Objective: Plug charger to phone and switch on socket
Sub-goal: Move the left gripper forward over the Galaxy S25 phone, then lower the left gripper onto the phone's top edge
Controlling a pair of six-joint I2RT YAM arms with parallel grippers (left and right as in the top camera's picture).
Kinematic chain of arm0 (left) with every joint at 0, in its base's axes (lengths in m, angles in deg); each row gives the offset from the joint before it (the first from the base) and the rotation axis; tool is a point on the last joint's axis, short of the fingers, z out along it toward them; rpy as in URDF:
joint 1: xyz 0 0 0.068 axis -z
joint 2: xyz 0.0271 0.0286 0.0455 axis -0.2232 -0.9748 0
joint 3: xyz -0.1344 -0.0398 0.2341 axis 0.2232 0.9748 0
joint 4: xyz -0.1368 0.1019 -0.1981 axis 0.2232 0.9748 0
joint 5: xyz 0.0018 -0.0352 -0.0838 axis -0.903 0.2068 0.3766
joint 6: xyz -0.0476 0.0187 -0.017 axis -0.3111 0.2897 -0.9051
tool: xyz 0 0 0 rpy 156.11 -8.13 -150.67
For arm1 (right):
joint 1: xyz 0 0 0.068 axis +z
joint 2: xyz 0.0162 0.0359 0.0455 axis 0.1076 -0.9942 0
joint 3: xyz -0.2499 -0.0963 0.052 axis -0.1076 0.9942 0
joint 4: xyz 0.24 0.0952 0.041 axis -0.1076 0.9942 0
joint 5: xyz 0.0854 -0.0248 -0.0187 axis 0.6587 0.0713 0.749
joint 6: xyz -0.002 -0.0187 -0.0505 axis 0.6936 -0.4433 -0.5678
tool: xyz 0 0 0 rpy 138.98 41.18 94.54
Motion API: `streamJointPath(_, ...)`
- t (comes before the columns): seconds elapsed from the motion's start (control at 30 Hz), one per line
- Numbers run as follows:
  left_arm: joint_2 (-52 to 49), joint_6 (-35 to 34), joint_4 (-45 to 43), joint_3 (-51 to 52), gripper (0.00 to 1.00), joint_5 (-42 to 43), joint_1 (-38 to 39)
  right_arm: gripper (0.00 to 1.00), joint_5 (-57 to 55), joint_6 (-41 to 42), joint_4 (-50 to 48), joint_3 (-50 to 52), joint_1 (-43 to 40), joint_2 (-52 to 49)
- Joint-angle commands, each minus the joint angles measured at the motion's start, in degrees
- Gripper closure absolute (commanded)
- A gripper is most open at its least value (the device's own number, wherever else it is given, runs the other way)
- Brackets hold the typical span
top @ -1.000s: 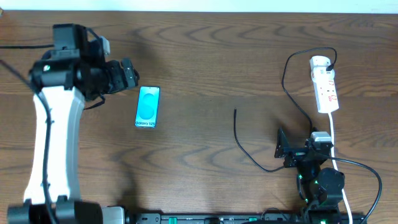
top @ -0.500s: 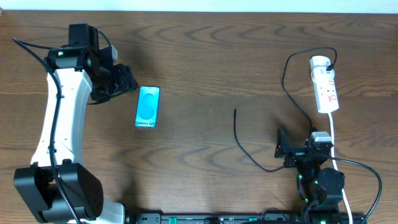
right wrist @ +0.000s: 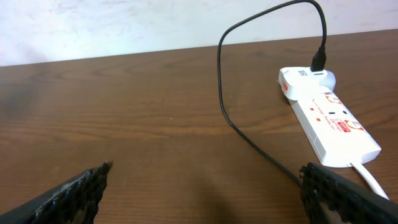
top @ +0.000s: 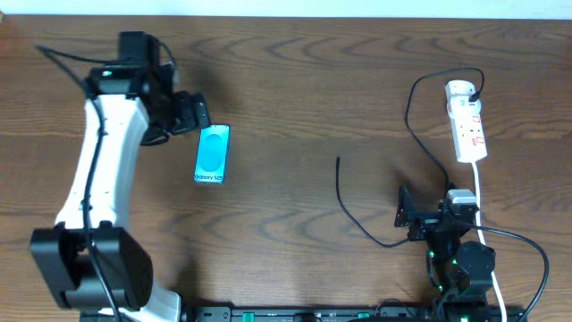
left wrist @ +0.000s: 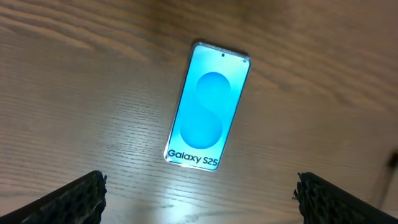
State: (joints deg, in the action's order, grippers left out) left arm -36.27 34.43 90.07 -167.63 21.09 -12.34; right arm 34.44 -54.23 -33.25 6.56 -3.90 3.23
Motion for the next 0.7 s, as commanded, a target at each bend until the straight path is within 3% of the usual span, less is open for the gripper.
streamJointPath(0.0,-2.5,1.2,-0.3,-0.9,0.02,-6.6,3.3,0.01,-0.1,-0.4,0.3,0.1,0.4,0.3)
streamJointPath(0.23,-6.5,-1.6,-3.6,-0.9,0.02,-12.9,6.8,0.01,-0.1,-0.4,0.3,0.1,0.4,0.3)
streamJointPath(0.67,-16.0,-1.8,-4.2,-0.9,0.02,-11.4,6.8,0.01,-0.1,-0.4,0.3,0.1,0.4,0.3)
